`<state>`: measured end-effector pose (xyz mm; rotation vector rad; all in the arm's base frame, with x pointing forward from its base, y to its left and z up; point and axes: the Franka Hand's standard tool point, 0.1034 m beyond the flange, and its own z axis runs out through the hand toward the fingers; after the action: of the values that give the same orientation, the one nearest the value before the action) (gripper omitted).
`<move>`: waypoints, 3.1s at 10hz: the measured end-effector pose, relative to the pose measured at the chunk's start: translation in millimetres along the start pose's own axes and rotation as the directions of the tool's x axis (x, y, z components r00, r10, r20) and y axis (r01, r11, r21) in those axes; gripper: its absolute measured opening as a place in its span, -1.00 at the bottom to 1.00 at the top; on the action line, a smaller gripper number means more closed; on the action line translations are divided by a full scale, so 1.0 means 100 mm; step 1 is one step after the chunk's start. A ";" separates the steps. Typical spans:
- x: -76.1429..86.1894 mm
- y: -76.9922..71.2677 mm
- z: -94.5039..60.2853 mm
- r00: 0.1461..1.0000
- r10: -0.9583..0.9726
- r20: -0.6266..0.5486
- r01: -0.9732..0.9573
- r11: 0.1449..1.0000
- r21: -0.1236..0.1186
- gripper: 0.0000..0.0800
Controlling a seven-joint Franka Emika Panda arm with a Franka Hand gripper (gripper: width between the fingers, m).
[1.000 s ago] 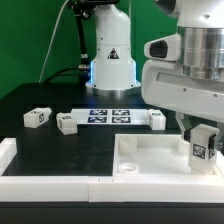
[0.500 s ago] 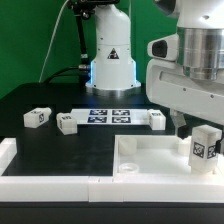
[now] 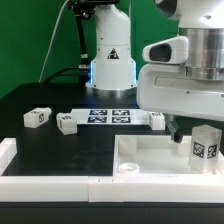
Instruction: Assemble one leg
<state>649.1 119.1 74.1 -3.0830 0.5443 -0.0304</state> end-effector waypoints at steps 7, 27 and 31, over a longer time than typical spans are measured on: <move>0.01 -0.01 -0.02 0.795 -0.606 0.003 0.606 0.795 -0.028 0.62; 0.01 0.03 0.02 0.841 0.542 0.001 -0.542 0.841 -0.006 -0.02; 0.00 0.03 0.02 0.879 0.477 0.001 -0.477 0.879 -0.004 0.61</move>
Offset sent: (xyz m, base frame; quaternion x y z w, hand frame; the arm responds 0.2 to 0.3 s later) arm -0.0061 0.0064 0.0031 0.0051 -0.0076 -0.2679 0.9634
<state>648.7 116.6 71.9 -2.8536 1.2852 -0.0213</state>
